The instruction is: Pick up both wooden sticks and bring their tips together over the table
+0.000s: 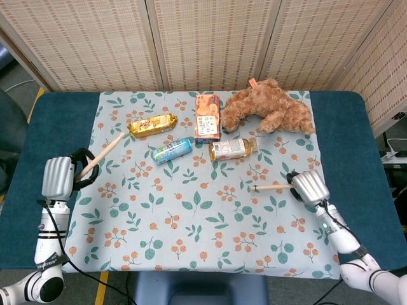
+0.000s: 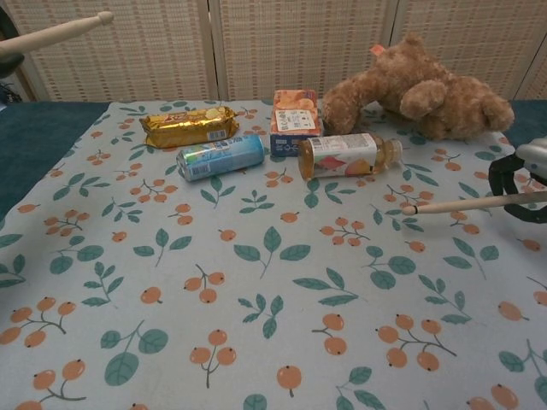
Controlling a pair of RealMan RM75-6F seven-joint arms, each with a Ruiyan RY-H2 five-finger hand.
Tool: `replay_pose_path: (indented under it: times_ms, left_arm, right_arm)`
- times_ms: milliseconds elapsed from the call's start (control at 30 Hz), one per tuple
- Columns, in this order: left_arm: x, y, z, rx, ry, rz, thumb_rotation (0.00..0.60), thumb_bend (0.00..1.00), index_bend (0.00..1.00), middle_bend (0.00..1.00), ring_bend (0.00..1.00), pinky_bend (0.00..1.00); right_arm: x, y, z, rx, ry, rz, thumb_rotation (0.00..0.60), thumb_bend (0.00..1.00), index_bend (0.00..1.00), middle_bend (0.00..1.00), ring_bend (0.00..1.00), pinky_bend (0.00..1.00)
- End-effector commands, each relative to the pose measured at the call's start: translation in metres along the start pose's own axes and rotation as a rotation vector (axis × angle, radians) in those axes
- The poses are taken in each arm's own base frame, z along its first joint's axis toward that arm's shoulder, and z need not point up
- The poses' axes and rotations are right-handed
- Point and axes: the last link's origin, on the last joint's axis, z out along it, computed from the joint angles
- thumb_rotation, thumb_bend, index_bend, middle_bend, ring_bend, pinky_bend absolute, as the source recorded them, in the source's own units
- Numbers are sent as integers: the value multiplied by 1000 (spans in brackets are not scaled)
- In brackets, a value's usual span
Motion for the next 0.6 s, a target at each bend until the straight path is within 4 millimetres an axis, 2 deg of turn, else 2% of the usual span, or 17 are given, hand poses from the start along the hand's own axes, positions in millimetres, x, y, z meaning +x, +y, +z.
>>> replay_pose_path:
  times_ms: [33, 167, 367, 467, 600]
  left_arm:
    - [1, -2, 2, 2, 3, 12, 600, 402, 687, 865, 983, 1000]
    - [4, -4, 8, 7, 12, 23, 600, 400, 686, 864, 983, 1000]
    - [5, -4, 24, 24, 29, 41, 600, 400, 687, 864, 983, 1000]
    - [0, 3, 34, 39, 23, 6, 600, 401, 687, 864, 983, 1000]
    - [-6, 26, 43, 28, 4, -134, 600, 401, 688, 865, 983, 1000]
  right_arm:
    - [12, -1, -2, 4, 46, 28, 600, 1000, 778, 672, 919, 1000]
    - [47, -9, -8, 28, 174, 103, 600, 1000, 777, 672, 919, 1000]
    - [122, -32, -31, 93, 383, 241, 600, 1000, 777, 674, 919, 1000]
    - [153, -47, -37, 135, 434, 329, 600, 1000, 777, 674, 919, 1000]
    - [177, -61, -33, 168, 482, 387, 600, 1000, 777, 674, 919, 1000]
